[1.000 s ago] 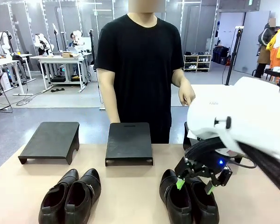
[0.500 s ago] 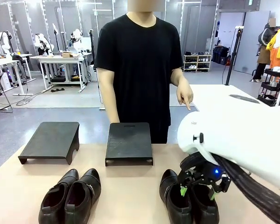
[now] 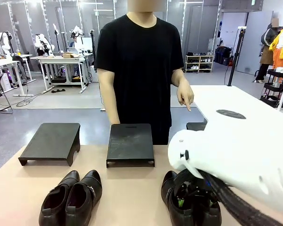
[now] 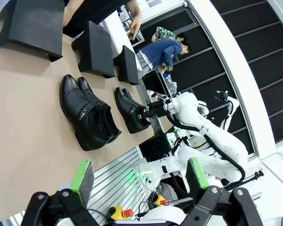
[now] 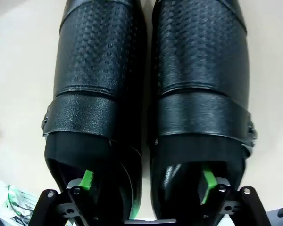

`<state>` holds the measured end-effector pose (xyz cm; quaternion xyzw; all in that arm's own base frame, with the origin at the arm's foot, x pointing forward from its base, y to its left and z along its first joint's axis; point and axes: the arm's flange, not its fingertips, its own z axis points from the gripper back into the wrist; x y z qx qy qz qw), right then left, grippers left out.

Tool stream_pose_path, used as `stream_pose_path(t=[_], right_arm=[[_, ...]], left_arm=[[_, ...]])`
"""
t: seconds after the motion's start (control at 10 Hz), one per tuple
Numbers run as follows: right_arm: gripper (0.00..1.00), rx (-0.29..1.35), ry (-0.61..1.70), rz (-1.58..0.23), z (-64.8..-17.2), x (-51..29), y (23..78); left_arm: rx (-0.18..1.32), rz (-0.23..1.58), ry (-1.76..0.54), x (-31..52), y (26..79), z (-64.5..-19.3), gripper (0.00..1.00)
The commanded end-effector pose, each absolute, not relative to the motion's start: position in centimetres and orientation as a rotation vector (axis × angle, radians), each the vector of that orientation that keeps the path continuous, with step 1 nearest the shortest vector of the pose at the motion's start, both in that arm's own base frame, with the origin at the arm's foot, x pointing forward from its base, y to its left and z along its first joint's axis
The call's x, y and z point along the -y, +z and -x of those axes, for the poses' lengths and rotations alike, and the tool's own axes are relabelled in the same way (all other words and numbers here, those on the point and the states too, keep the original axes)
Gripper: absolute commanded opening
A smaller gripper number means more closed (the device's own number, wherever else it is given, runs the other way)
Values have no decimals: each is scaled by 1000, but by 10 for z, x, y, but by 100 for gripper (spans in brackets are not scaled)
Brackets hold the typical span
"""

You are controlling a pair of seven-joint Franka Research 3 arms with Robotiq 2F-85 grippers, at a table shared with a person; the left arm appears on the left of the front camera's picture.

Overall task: Place the shoes on the stand as instructed by the person.
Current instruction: Pick up one pair of Shoes and place it on the Shoes Stand indicated by the person.

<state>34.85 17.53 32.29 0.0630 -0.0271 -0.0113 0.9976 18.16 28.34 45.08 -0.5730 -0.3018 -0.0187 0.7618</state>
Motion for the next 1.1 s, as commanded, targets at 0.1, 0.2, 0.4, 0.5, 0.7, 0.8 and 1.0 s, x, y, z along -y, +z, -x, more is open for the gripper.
stream_pose_path(t=[0.1,0.2,0.4,0.5,0.7,0.8,1.0], right_arm=[[33,62,-1,-85,-337,-175,300],[0,61,-3,-80,-337,-176,301],[0,53,-3,-80,-335,-179,304],[0,54,0,-75,-335,-181,304],[0,53,1,-69,-336,-182,304],[0,53,1,-70,-335,-183,307],[0,55,16,-69,-334,-187,316]], left_arm=[[664,1252,-48,-284,452,-181,100],[664,1252,-48,-284,452,-181,100],[664,1252,-48,-284,452,-181,100],[664,1252,-48,-284,452,-181,100],[664,1252,-48,-284,452,-181,100],[664,1252,-48,-284,452,-181,100],[664,1252,-48,-284,452,-181,100]])
